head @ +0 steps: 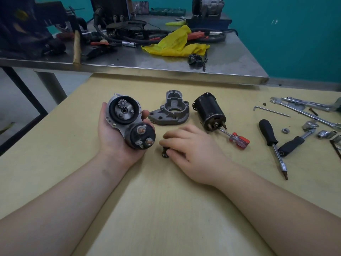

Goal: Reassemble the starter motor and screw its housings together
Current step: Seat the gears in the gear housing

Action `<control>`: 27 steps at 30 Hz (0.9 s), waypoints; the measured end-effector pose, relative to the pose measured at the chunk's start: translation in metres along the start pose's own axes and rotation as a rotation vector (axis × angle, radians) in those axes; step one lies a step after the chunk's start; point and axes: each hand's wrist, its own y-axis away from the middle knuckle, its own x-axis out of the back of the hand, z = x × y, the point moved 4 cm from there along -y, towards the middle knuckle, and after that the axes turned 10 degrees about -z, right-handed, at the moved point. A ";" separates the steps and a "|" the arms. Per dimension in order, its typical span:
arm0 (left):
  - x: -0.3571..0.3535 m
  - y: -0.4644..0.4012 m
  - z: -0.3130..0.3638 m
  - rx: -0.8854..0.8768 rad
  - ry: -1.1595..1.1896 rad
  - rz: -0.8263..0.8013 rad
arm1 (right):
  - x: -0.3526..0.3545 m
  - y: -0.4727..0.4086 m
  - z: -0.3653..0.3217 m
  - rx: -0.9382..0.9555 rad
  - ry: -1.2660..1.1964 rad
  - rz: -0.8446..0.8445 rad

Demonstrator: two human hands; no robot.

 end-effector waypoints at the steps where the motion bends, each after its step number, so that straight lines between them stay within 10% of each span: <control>1: 0.000 0.001 -0.002 0.012 -0.014 -0.009 | -0.003 -0.001 0.000 -0.008 0.013 -0.048; 27: -0.012 0.018 -0.038 0.242 -0.125 -0.152 | 0.001 -0.003 0.024 -0.356 -0.223 0.012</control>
